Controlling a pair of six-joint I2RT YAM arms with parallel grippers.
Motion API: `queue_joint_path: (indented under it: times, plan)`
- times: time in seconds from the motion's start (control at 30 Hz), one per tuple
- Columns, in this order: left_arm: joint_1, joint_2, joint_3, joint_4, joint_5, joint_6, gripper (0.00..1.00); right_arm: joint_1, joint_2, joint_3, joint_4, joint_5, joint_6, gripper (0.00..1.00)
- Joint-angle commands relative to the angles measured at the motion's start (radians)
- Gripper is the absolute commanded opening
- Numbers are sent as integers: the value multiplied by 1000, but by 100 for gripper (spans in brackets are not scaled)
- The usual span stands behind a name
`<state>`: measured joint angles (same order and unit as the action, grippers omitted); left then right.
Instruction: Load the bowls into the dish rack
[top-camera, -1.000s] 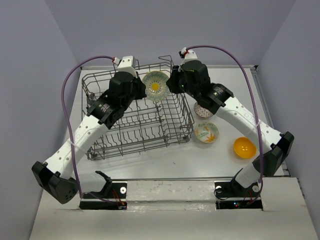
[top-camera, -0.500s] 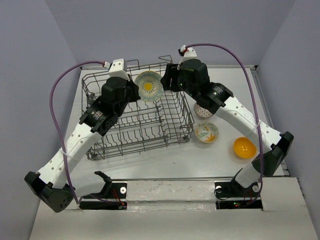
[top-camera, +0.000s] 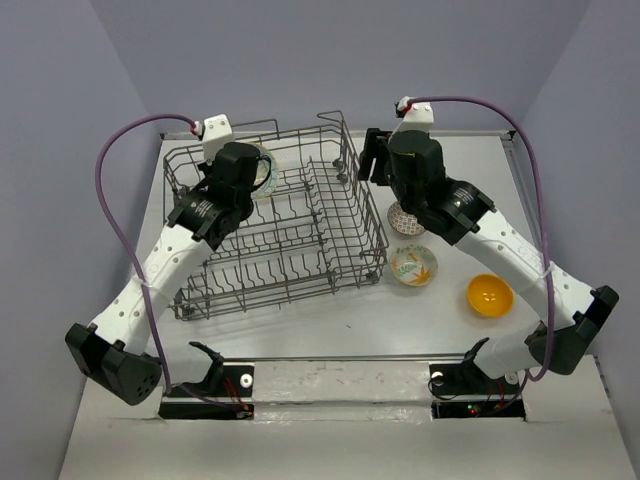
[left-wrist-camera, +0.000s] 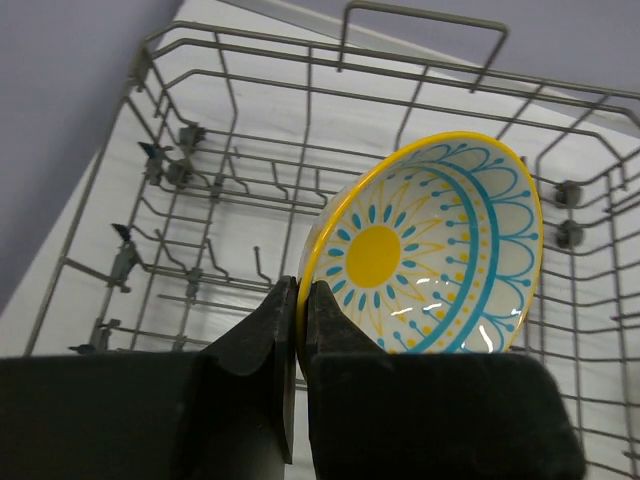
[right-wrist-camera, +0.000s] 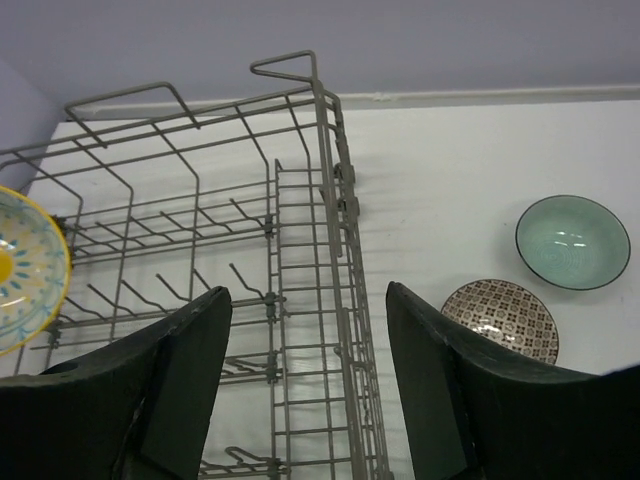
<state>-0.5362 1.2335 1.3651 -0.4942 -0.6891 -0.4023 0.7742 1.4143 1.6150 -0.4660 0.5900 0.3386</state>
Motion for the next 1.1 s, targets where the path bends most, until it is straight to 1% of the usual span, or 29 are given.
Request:
queue_joint_path:
  times: [0.0,0.07,0.13,0.17,0.27,0.43,0.53,0.63,0.73,0.9,1.07]
  plan:
    - [24,43,103,-81,-255,-13,0,10,0,-52,-3,79,-7,69]
    - [33,99,135,-159,-329,-18,0,10,3,-61,-3,74,-1,69]
    - [54,139,181,-197,-417,-4,0,10,5,-69,-3,47,13,69]
    - [80,183,201,-248,-444,-9,0,10,3,-78,-3,31,17,69]
    - [136,253,255,-285,-536,3,0,10,-5,-99,-3,-19,37,69]
    - [214,331,276,-265,-578,75,0,10,-24,-128,-3,-55,48,68]
    - [258,398,304,-323,-589,45,0,10,-37,-138,0,-65,50,68]
    - [280,429,283,-297,-596,59,0,10,-43,-136,0,-79,50,68]
    - [288,451,252,-245,-596,97,0,10,-48,-144,7,-88,53,68]
    - [294,503,246,-222,-601,120,0,10,-41,-150,21,-101,59,68]
    - [294,537,243,-182,-638,184,0,10,-51,-164,33,-94,59,68]
